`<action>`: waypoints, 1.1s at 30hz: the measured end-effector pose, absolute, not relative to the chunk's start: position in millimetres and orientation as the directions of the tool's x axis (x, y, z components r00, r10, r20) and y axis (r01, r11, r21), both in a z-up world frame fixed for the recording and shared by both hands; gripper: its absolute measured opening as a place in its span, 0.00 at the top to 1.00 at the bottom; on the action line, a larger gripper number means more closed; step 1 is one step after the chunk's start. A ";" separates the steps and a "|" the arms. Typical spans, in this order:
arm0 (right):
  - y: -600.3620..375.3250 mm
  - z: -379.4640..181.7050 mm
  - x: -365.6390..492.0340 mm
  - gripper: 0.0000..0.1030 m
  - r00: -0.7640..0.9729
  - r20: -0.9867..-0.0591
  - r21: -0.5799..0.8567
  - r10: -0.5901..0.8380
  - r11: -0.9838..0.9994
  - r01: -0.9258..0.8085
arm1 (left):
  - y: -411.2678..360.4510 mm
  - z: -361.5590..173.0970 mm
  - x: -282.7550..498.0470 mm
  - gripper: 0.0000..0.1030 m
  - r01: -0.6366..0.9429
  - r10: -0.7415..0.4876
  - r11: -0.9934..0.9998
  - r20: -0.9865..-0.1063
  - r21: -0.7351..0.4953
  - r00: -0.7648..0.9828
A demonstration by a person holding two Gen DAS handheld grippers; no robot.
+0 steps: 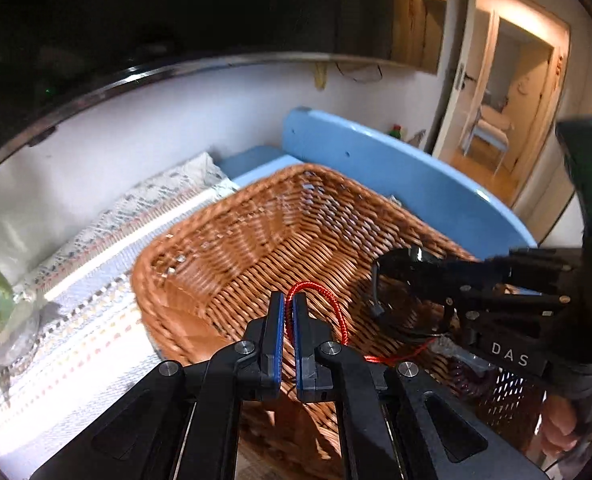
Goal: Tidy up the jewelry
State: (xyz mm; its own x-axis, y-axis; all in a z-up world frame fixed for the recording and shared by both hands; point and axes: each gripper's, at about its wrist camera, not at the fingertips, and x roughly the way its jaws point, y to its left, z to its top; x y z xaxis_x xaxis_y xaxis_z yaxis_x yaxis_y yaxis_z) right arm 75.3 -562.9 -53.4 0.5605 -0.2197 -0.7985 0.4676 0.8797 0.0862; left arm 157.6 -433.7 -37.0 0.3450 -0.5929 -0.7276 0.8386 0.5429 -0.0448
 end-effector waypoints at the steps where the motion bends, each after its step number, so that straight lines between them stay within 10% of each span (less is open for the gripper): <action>1: -561.5 -53.1 76.5 0.76 0.555 -0.800 0.073 -0.228 0.881 0.467 | -436.1 -38.5 155.9 0.96 0.842 -0.583 0.538 -0.737 -0.036 0.341; 11: -553.5 -19.2 45.5 0.65 0.644 -0.729 0.131 -0.231 0.876 0.463 | -399.7 -4.8 146.4 0.57 0.828 -0.631 0.548 -0.709 -0.119 0.315; 33: -403.9 41.4 1.8 0.59 0.805 -0.584 0.127 -0.101 0.969 0.214 | -96.9 67.7 65.9 0.56 0.700 -0.636 0.705 -0.541 -0.117 0.550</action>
